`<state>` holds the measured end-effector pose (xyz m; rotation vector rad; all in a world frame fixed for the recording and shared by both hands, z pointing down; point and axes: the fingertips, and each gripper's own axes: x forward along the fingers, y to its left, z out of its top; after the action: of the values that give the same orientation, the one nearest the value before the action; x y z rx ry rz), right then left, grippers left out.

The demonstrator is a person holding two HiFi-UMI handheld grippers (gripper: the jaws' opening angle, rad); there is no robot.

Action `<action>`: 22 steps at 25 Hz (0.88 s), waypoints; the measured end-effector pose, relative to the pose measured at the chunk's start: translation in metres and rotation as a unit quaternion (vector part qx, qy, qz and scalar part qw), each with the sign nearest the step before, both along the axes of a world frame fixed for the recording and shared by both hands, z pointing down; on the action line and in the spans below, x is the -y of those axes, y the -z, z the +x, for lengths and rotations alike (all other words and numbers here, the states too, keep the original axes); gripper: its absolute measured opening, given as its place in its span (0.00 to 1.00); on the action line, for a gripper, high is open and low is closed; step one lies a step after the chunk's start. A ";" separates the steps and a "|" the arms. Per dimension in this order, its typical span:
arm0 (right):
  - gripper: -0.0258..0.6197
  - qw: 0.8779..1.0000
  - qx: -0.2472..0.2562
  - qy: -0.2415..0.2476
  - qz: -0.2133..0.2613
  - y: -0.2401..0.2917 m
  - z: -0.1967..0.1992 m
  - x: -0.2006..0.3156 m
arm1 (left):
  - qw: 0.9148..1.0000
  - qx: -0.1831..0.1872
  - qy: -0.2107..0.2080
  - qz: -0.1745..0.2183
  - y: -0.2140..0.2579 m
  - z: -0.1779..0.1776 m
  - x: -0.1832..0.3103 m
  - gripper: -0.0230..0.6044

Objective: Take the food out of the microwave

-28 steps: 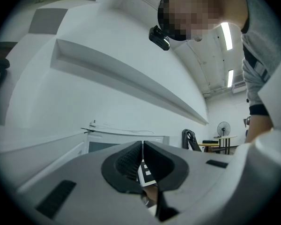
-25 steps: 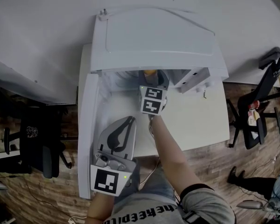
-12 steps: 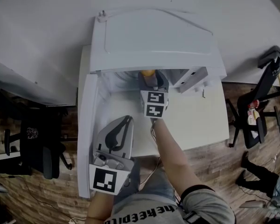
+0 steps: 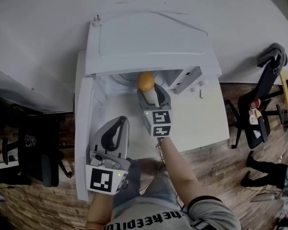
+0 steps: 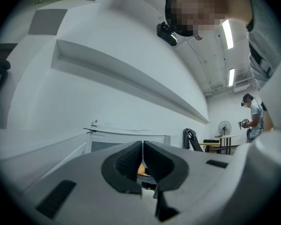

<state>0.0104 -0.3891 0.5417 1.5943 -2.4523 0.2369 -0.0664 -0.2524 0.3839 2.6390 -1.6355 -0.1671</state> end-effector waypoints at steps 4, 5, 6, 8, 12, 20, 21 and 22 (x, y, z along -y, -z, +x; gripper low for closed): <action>0.46 1.000 0.008 0.005 0.002 0.013 0.010 -0.026 | 1.000 0.000 -0.009 -0.002 0.002 0.004 -0.001 0.06; 0.46 1.000 0.011 0.007 0.001 0.017 0.012 -0.032 | 1.000 0.000 -0.011 -0.002 0.002 0.005 -0.001 0.06; 0.46 1.000 0.013 0.010 0.001 0.021 0.014 -0.038 | 1.000 0.000 -0.013 -0.002 0.002 0.006 -0.001 0.06; 0.46 1.000 0.019 0.015 0.002 0.029 0.019 -0.051 | 1.000 -0.003 -0.017 -0.004 0.003 0.007 -0.002 0.06; 0.46 0.999 0.031 0.019 0.001 0.044 0.029 -0.076 | 1.000 -0.003 -0.019 -0.002 0.005 0.008 -0.006 0.06; 0.46 0.999 0.037 0.022 0.032 0.086 0.047 -0.118 | 1.000 0.005 -0.017 -0.007 0.006 0.008 -0.013 0.06; 0.46 0.999 0.034 0.022 0.036 0.092 0.049 -0.122 | 1.000 0.007 -0.015 -0.006 0.007 0.008 -0.014 0.06; 0.46 0.999 0.031 0.022 0.039 0.097 0.052 -0.125 | 1.000 0.008 -0.014 -0.005 0.009 0.009 -0.014 0.06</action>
<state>0.0622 -0.2637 0.4449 1.5831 -2.5711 0.1895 -0.0577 -0.2379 0.3753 2.6619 -1.5979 -0.1360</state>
